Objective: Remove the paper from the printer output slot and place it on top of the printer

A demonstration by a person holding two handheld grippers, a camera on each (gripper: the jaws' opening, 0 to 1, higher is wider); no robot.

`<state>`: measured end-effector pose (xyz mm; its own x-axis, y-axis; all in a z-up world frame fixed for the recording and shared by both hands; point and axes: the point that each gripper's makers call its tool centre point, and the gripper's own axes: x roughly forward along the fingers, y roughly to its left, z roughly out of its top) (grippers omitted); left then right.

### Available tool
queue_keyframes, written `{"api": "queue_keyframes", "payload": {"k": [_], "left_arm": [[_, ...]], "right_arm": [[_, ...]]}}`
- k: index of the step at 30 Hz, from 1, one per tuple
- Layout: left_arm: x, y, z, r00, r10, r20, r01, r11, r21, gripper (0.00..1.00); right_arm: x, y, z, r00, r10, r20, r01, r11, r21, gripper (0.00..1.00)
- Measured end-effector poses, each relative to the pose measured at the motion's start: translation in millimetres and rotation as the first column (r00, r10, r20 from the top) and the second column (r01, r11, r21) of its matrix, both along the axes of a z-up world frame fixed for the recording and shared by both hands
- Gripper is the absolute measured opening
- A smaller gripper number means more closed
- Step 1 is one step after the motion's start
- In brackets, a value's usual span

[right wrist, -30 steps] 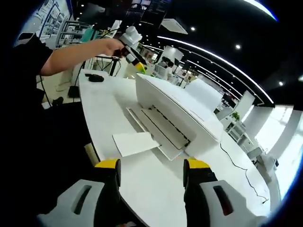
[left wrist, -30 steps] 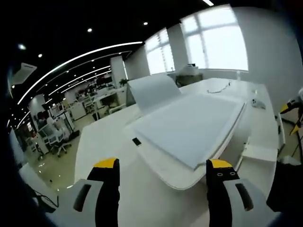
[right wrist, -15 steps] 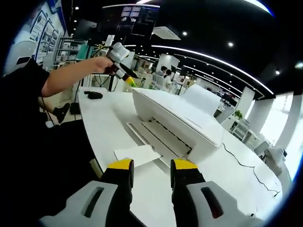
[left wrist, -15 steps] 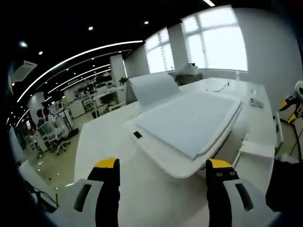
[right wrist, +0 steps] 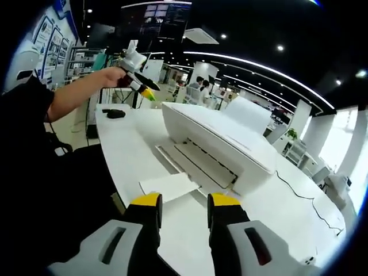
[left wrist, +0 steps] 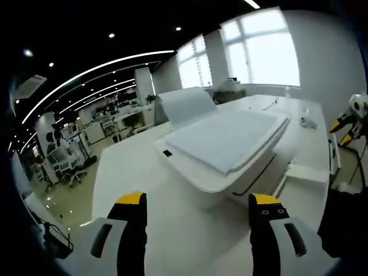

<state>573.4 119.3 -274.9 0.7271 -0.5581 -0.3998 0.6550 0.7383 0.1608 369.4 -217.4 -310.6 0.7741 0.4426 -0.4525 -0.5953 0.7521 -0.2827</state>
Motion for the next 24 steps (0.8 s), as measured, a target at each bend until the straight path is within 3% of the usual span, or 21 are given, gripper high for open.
{"api": "queue_keyframes", "payload": {"k": [24], "left_arm": [[-44.0,35.8,-27.1,0.999,0.017,-0.051,-0.017,1.0,0.002,0.76]], "right_arm": [[3.1,5.7,-3.7,1.0,0.009,-0.017,-0.009,1.0,0.015,0.3]]}}
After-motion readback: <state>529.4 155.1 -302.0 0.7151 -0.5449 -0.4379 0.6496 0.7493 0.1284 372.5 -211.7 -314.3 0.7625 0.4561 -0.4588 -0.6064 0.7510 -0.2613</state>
